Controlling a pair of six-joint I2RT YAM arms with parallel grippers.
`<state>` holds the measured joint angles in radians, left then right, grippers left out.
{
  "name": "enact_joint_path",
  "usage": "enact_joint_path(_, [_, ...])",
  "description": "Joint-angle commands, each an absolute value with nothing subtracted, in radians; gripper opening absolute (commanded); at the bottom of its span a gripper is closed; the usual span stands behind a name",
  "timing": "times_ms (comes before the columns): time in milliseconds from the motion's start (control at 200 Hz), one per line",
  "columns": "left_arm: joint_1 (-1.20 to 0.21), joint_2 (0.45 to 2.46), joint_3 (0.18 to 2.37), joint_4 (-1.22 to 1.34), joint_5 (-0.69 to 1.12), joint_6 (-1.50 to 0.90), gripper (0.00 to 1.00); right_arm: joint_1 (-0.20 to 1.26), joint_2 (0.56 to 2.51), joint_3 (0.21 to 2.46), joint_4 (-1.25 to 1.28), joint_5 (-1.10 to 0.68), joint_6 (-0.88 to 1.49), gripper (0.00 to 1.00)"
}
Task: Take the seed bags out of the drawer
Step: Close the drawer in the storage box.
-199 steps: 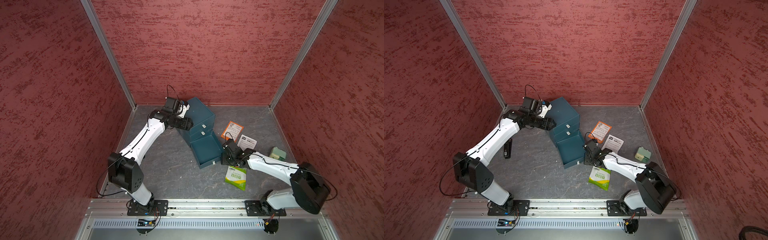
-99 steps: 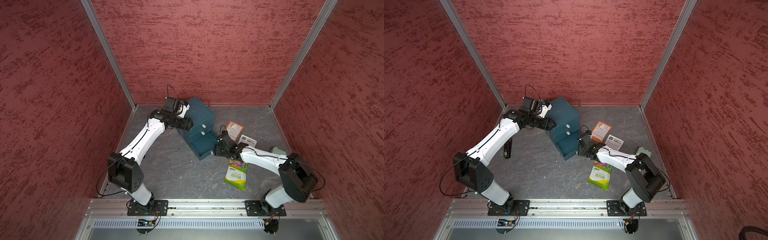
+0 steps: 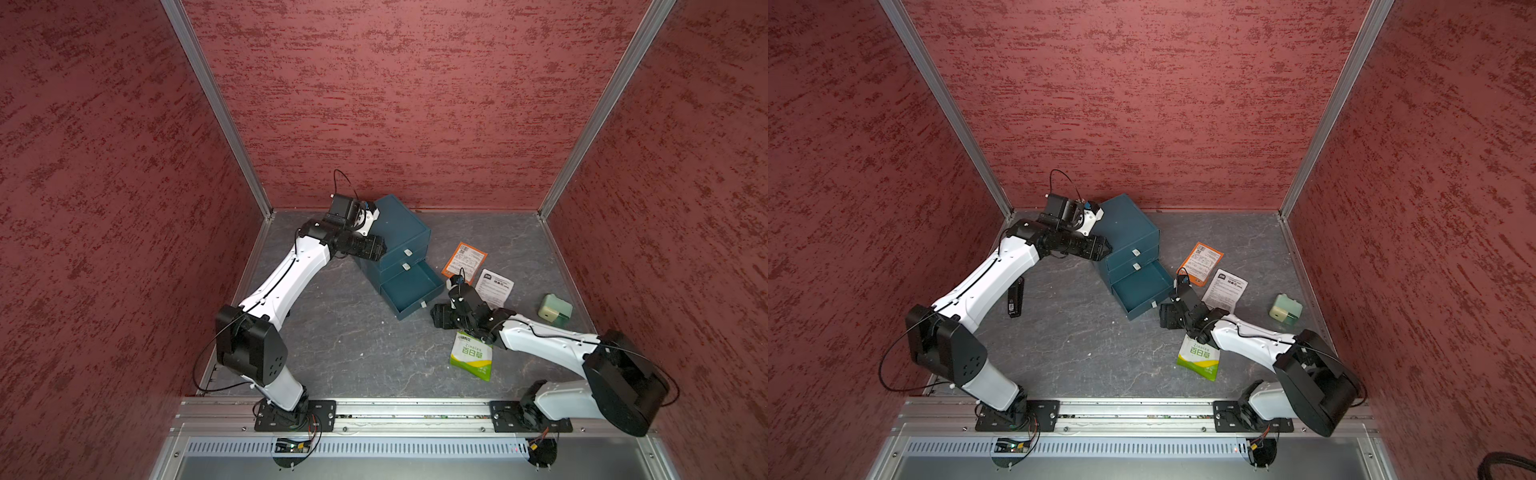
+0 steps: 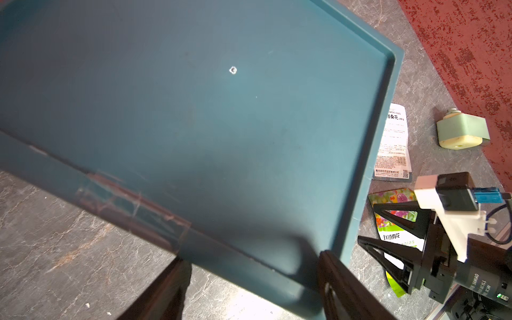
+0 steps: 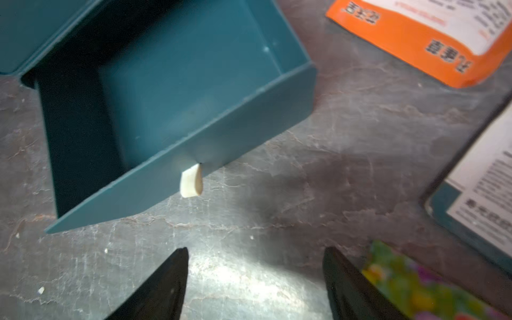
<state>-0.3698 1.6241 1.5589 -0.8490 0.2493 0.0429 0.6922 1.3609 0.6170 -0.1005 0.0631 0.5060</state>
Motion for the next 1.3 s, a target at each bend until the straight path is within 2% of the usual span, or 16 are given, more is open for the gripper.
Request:
enact_joint_path(0, [-0.394, 1.654, 1.526, -0.933, 0.268, 0.106, 0.75, 0.699, 1.383, 0.633, 0.025, 0.020, 0.389, 0.85])
enact_joint_path(316, [-0.395, 1.654, 1.523, -0.934, 0.265, 0.109, 0.75, 0.699, 1.580, 0.739, 0.167, 0.019, 0.286, 0.87])
enact_joint_path(606, [-0.390, 1.656, 1.523, -0.934, 0.269, 0.113, 0.75, 0.700, 1.675, 0.826, 0.296, 0.052, 0.266, 0.87])
enact_joint_path(927, [-0.384, 1.654, 1.518, -0.934, 0.270, 0.116, 0.75, 0.702, 1.822, 0.932, 0.347, 0.116, 0.307, 0.87])
enact_joint_path(1297, [-0.384, 1.654, 1.514, -0.933, 0.282, 0.116, 0.76, 0.742, 1.885, 0.953, 0.420, 0.197, 0.364, 0.86])
